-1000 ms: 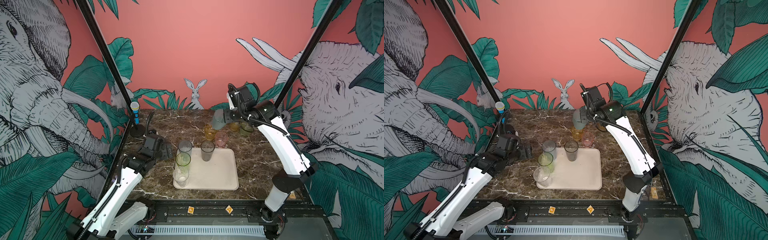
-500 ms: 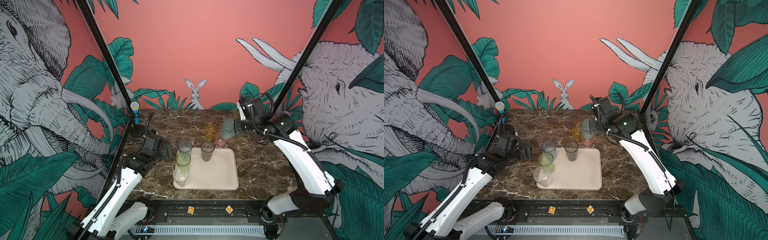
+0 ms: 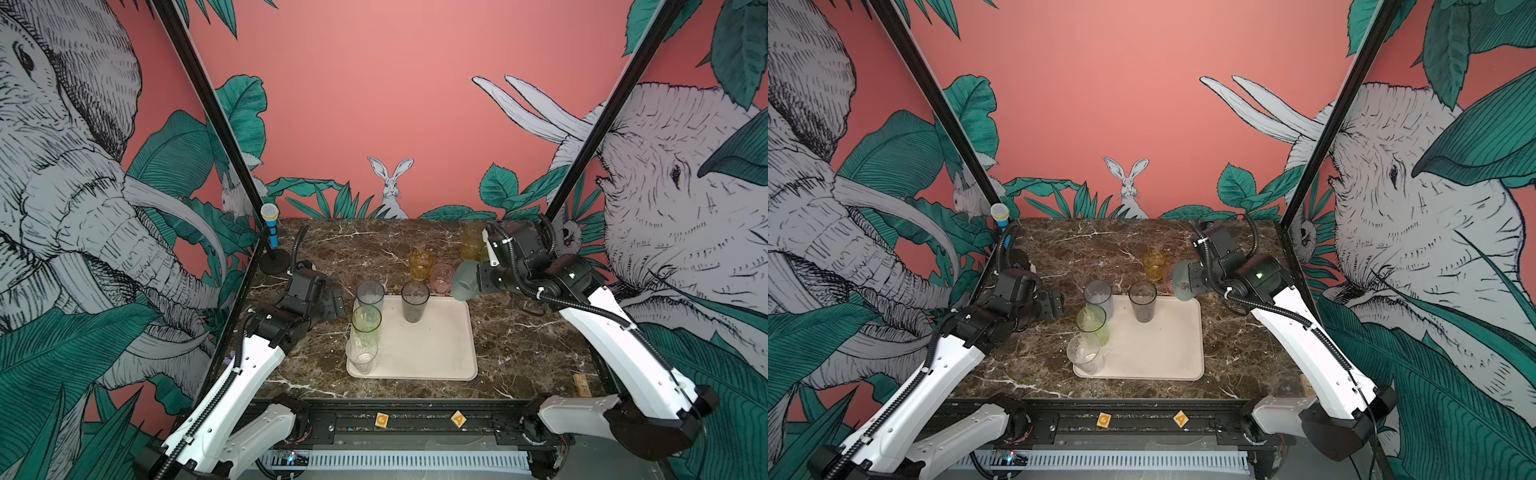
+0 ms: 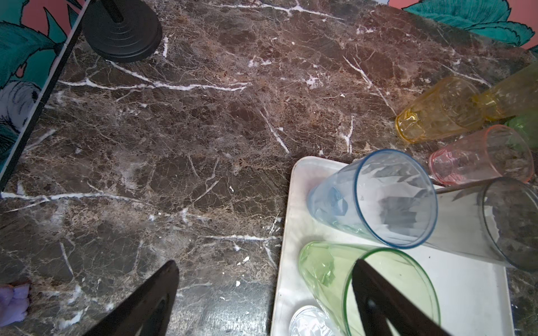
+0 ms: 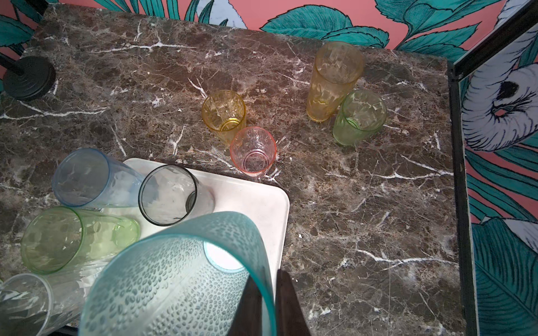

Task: Place the glasses into the tray
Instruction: Place the glass on the tray.

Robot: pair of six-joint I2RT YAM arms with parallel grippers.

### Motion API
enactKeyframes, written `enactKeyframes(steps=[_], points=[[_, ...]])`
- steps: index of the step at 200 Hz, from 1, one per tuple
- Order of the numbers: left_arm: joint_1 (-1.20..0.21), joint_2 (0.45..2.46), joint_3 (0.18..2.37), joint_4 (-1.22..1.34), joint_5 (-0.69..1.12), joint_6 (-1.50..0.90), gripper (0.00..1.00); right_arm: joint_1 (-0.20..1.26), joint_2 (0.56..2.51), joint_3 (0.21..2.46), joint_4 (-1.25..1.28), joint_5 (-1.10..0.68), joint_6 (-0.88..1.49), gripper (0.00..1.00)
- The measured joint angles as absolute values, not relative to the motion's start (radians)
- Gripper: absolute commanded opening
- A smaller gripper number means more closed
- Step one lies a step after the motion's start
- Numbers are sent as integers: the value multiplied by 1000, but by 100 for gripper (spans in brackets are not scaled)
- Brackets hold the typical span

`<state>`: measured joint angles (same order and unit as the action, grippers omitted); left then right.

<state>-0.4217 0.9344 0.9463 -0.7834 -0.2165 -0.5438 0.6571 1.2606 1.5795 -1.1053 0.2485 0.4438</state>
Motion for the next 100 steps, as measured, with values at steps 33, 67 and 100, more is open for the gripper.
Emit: enactKeyframes(steps=[33,67,100], points=[[-422,934,935,-784,-216,-550,94,674,1197,1476,-1079,248,461,0],[-422,933,927,-784,-216,-555,94,696,1136,1378,-1042,249,484,0],[-422,926,924,-785,-217,-558,94,725,1089,1272,-995,250,510,0]])
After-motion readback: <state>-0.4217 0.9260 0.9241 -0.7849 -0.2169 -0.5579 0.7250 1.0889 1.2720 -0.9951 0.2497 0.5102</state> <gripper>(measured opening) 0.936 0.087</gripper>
